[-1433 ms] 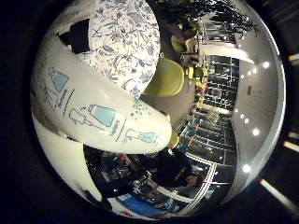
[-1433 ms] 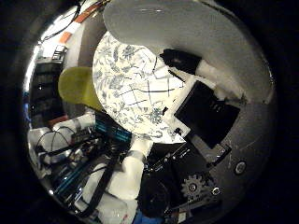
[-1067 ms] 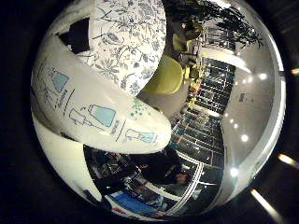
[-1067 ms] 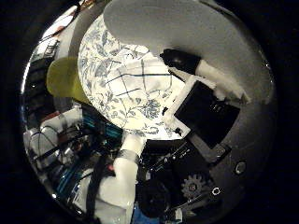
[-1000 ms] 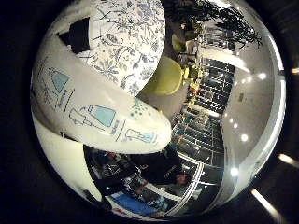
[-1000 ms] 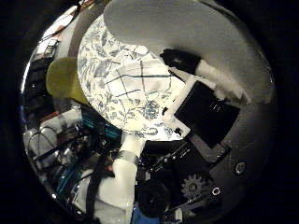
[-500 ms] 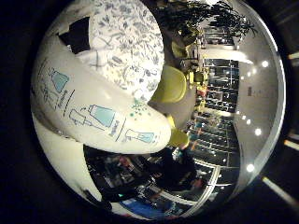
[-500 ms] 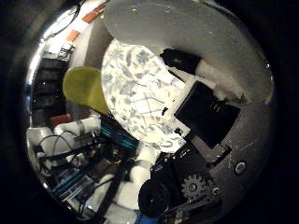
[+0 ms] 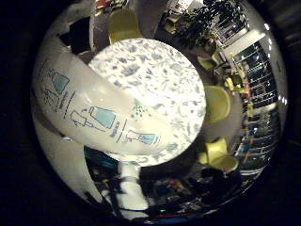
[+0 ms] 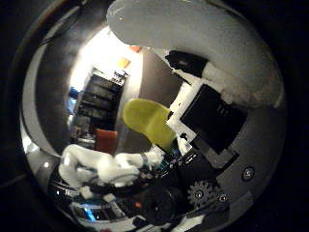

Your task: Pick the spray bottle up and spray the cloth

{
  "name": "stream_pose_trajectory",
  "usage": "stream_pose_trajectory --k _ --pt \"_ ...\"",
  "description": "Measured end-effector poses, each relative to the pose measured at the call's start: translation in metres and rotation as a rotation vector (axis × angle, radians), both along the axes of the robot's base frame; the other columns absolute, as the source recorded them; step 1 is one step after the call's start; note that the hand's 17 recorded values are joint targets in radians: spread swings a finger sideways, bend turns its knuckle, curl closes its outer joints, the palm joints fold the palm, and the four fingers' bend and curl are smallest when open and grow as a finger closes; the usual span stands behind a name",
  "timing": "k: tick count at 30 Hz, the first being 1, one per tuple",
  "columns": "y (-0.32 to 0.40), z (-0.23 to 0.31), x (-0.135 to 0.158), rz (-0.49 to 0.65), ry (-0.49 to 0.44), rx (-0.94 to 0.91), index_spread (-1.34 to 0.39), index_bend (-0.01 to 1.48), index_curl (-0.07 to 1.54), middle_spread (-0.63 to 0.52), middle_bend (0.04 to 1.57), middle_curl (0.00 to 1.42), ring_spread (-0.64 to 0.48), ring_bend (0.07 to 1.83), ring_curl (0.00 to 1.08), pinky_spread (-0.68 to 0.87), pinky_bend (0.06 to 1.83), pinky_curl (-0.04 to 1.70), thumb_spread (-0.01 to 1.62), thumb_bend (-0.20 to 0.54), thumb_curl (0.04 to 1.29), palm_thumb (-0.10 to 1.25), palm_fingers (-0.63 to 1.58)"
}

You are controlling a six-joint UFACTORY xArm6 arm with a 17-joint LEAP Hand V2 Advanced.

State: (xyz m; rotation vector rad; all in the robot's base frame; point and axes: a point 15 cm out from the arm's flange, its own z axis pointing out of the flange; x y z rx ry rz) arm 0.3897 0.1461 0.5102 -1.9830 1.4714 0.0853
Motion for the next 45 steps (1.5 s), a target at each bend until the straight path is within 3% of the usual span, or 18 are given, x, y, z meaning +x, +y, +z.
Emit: stream_pose_trajectory --k 5,9,18,29,36,45 --pt "0.013 -0.005 0.016 -0.009 0.001 0.173 -0.18 1.20 0.63 -0.07 1.35 0.58 -0.17 1.44 0.60 -0.22 1.03 1.21 1.10 -0.012 0.51 1.03 1.21" --pt "0.029 -0.029 0.018 0.003 0.044 0.322 -0.18 1.20 0.63 -0.07 1.35 0.58 -0.16 1.45 0.60 -0.22 1.03 1.21 1.10 -0.011 0.52 1.04 1.21" --pt "0.035 -0.097 0.028 -0.008 0.045 0.503 -0.17 1.20 0.63 -0.07 1.35 0.58 -0.16 1.45 0.59 -0.22 1.03 1.21 1.10 -0.013 0.54 1.04 1.21" --pt "0.048 -0.152 0.058 0.048 0.022 0.587 -0.17 1.20 0.63 -0.07 1.35 0.58 -0.16 1.44 0.59 -0.22 1.03 1.21 1.12 -0.012 0.56 1.03 1.21" --pt "0.070 -0.211 0.037 0.092 0.110 0.569 -0.17 1.20 0.63 -0.07 1.35 0.57 -0.16 1.44 0.59 -0.22 1.03 1.21 1.13 -0.012 0.55 1.04 1.21" --pt "0.098 -0.260 0.028 0.160 0.159 0.522 -0.17 1.20 0.63 -0.07 1.35 0.57 -0.16 1.44 0.59 -0.22 1.03 1.21 1.14 -0.012 0.55 1.04 1.21"
